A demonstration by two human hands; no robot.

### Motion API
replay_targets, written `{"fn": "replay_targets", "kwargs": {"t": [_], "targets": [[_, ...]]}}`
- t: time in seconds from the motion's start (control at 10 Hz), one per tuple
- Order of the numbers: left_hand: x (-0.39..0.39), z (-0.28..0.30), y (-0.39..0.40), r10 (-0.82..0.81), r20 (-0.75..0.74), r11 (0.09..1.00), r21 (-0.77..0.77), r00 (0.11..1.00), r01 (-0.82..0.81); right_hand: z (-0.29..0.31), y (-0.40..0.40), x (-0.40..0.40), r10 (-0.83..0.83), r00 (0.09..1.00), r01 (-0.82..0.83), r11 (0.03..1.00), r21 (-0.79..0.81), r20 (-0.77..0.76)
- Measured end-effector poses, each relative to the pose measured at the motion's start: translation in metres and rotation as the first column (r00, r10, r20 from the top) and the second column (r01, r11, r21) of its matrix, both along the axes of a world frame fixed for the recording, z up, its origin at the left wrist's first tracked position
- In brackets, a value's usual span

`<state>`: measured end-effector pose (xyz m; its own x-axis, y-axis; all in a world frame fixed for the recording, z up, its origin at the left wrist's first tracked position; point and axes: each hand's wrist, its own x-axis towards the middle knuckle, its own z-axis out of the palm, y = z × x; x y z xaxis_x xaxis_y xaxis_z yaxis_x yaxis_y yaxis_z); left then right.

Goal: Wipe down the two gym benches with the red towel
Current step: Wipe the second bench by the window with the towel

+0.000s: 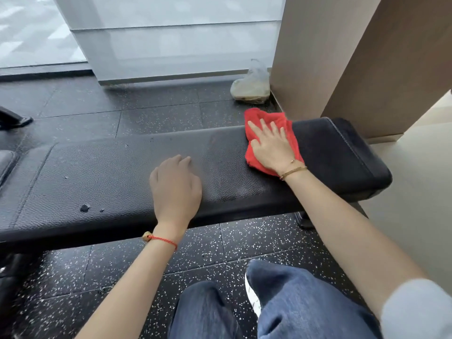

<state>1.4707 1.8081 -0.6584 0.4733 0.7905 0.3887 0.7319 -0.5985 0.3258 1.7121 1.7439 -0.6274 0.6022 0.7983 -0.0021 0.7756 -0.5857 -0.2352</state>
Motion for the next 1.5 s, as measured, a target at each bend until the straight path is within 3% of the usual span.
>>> {"fn": "replay_targets", "kwargs": {"t": [0.2,0.3,0.4,0.5,0.7,0.8,0.9,1.0,1.1,1.2,1.3,1.4,1.5], "targets": [[-0.001,0.000,0.001,-0.003,0.011,1.000,0.019,1.000,0.003,-0.009,-0.048,-0.051,0.329,0.943,-0.331,0.939,0.092,0.041],[-0.001,-0.002,0.002,-0.004,0.014,1.000,0.023,1.000,0.004,-0.009,-0.067,-0.015,0.261,0.965,-0.262,0.961,0.092,0.022],[0.000,-0.001,0.000,-0.001,0.004,1.000,0.021,1.000,0.001,-0.003,-0.054,0.040,-0.015,1.000,0.015,1.000,0.015,0.020],[0.001,-0.001,0.000,0.011,-0.006,1.000,0.023,1.000,-0.011,0.001,-0.026,0.054,-0.180,0.984,0.180,0.984,-0.015,-0.013],[0.001,-0.003,0.002,0.004,0.002,1.000,0.016,1.000,-0.004,-0.012,-0.041,0.007,0.103,0.994,-0.099,0.991,0.090,-0.036],[0.000,-0.003,0.002,0.002,0.003,1.000,0.016,1.000,-0.002,-0.007,-0.043,0.033,0.065,0.997,-0.064,0.997,0.036,-0.043],[0.001,-0.002,0.000,0.010,-0.007,1.000,0.018,1.000,-0.010,0.000,-0.022,0.042,-0.108,0.994,0.108,0.994,-0.018,-0.011],[0.002,-0.002,-0.001,0.018,-0.019,1.000,0.022,1.000,-0.018,-0.001,-0.011,0.001,-0.016,1.000,0.016,1.000,0.002,0.011],[0.002,-0.002,-0.001,0.015,-0.003,1.000,0.015,1.000,-0.015,-0.007,-0.028,-0.056,0.272,0.961,-0.274,0.960,0.062,0.042],[0.000,-0.001,0.000,0.002,0.002,1.000,0.012,1.000,-0.002,-0.011,-0.061,-0.076,0.398,0.917,-0.399,0.912,0.094,0.038],[0.000,-0.001,0.000,-0.005,-0.009,1.000,0.011,1.000,0.006,-0.012,-0.078,-0.038,0.265,0.963,-0.269,0.959,0.091,0.052],[0.000,-0.002,-0.002,-0.004,-0.023,1.000,0.006,1.000,0.005,-0.005,-0.070,0.004,0.019,1.000,-0.019,0.999,0.030,0.021],[0.002,-0.001,-0.002,0.005,-0.025,1.000,0.010,1.000,-0.005,-0.003,-0.051,-0.011,-0.017,0.999,0.017,1.000,0.008,0.046]]}}
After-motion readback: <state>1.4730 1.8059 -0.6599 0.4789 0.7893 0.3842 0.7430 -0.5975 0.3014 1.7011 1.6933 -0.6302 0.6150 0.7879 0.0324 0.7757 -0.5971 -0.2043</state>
